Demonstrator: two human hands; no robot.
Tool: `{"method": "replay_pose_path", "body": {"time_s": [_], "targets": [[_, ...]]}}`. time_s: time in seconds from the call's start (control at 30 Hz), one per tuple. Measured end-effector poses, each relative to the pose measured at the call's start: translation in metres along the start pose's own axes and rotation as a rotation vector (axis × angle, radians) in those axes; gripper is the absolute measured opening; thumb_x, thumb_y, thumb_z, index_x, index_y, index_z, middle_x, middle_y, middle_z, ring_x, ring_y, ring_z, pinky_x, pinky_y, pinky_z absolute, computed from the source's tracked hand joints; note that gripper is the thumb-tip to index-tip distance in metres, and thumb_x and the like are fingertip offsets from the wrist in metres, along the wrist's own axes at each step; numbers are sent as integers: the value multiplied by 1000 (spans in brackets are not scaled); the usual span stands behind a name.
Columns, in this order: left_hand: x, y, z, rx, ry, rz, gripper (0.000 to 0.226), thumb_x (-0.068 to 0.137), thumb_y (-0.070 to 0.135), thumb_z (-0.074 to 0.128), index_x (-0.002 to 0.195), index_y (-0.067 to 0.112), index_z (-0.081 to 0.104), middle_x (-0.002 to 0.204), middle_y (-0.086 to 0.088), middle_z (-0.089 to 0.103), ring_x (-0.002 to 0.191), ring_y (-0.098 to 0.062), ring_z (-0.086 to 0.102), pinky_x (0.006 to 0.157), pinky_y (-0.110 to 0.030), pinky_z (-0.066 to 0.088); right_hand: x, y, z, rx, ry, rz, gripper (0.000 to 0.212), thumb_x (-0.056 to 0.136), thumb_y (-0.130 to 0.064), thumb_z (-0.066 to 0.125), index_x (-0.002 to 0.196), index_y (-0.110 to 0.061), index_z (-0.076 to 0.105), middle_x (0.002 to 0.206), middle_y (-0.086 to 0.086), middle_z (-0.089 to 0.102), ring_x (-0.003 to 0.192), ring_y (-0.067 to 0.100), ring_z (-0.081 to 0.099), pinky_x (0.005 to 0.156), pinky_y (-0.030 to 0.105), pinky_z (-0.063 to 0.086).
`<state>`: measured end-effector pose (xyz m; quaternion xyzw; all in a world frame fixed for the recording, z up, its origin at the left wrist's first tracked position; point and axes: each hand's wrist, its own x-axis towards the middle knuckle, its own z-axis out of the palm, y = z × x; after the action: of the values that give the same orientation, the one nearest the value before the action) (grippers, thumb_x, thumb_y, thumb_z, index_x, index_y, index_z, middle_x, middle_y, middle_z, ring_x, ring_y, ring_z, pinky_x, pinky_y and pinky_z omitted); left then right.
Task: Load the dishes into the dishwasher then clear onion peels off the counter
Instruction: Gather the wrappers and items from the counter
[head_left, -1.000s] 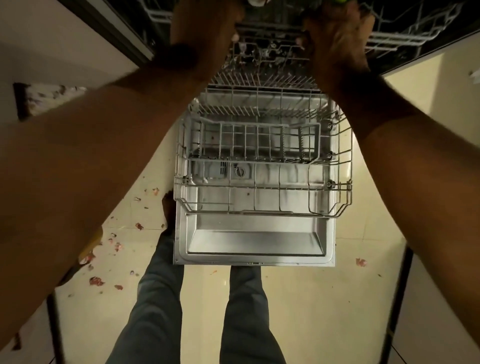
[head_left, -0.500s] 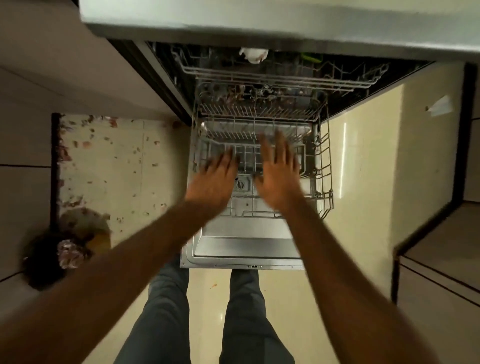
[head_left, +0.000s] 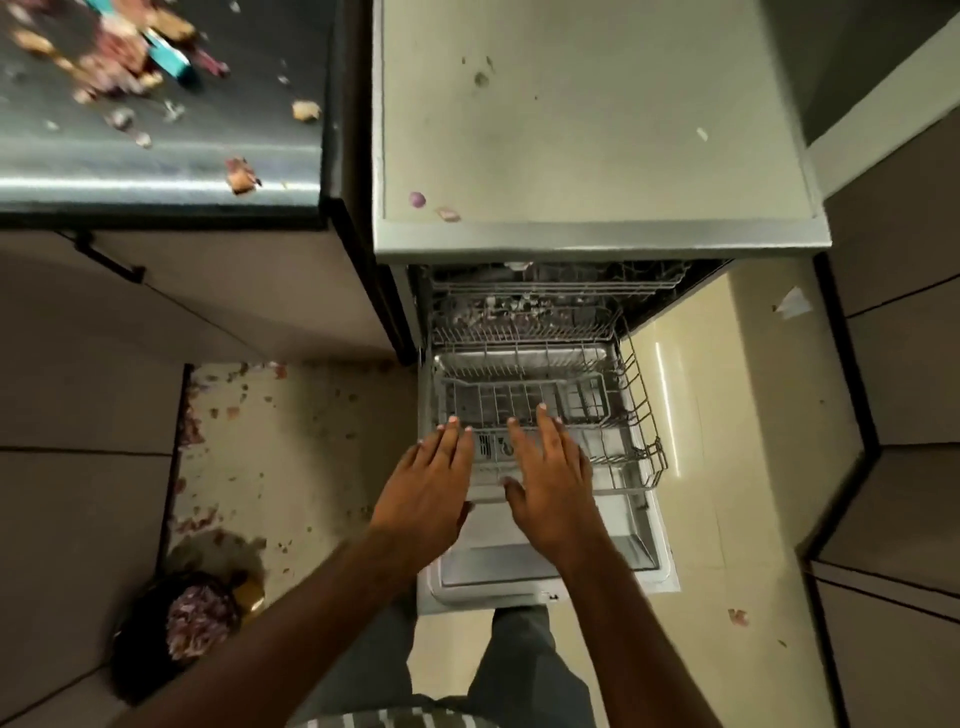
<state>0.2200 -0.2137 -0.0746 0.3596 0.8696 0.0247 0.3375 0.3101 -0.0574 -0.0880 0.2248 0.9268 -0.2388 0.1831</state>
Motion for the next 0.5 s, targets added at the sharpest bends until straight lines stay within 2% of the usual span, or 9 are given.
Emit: {"method": "replay_pose_path", "body": {"time_s": [0.17, 0.37, 0.5], "targets": [[-26, -36, -66, 3, 193, 33, 94, 102, 36, 59, 165, 13, -6, 173, -10, -8, 160, -27, -3, 128, -42, 7, -6, -67, -34, -44, 116, -29, 71, 106, -42, 49, 165, -36, 11, 174, -1, -11, 160, 26, -9, 127, 52, 6], [-80, -69, -87, -34, 293, 8, 98, 100, 44, 61, 164, 15, -7, 173, -9, -7, 160, -26, -4, 128, -41, 9, -32, -110, -52, -73, 144, -103, 73, 105, -49, 50, 164, -43, 7, 172, -6, -20, 160, 25, -14, 123, 47, -4], [-100, -72, -85, -101, 310, -42, 101, 99, 45, 64, 164, 16, -7, 173, -8, -9, 160, -25, -4, 130, -41, 8, -39, -110, -71, -53, 152, -128, 74, 104, -50, 51, 164, -45, 8, 173, -6, -14, 159, 23, -15, 124, 49, -4]]}}
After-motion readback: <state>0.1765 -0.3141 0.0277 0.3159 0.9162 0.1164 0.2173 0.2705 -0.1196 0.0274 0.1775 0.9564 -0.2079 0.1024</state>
